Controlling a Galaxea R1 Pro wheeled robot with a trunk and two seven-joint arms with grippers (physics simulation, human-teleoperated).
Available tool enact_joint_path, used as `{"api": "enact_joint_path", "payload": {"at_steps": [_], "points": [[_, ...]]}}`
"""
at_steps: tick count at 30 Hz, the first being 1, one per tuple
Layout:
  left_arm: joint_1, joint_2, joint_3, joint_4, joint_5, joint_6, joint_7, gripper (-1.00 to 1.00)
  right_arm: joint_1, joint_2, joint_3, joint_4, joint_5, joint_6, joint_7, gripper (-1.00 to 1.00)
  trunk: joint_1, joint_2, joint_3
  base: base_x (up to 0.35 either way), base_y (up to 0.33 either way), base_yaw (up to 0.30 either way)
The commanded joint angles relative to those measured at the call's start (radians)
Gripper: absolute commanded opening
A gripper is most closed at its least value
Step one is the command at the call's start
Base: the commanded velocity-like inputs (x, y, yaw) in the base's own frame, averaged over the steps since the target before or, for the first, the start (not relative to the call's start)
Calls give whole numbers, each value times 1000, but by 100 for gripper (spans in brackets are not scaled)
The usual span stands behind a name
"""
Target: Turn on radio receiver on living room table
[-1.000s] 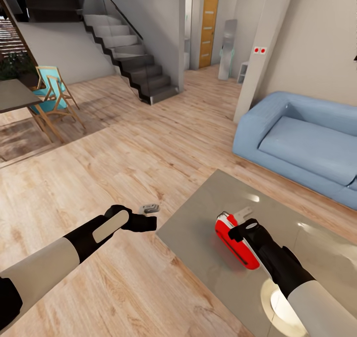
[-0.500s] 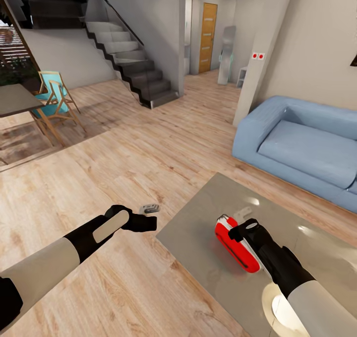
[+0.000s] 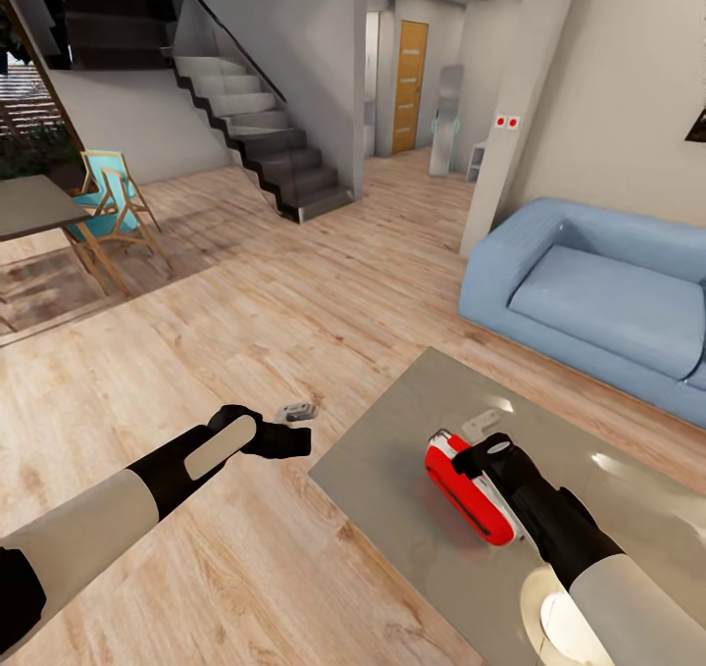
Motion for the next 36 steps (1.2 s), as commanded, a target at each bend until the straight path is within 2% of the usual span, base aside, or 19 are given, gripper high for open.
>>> {"api": "enact_joint_path", "payload": {"at_steps": [1, 28, 32, 36], "points": [[0, 0, 0, 0, 0, 0, 0, -100, 0, 0, 0, 0, 0, 0, 0, 100, 0, 0, 2, 0, 0, 0], [0, -11, -1, 1, 0, -1, 0, -100, 4, -2, 0, 0, -4, -1, 0, 100, 0, 0, 44, 0, 0, 0], [0, -13, -1, 2, 3, -1, -2, -100, 7, -5, 0, -1, -41, 0, 0, 100, 0, 0, 50, 0, 0, 0], [0, -14, 0, 1, 6, 3, -3, -100, 7, -23, 0, -3, -84, 0, 1, 100, 0, 0, 57, 0, 0, 0]]}}
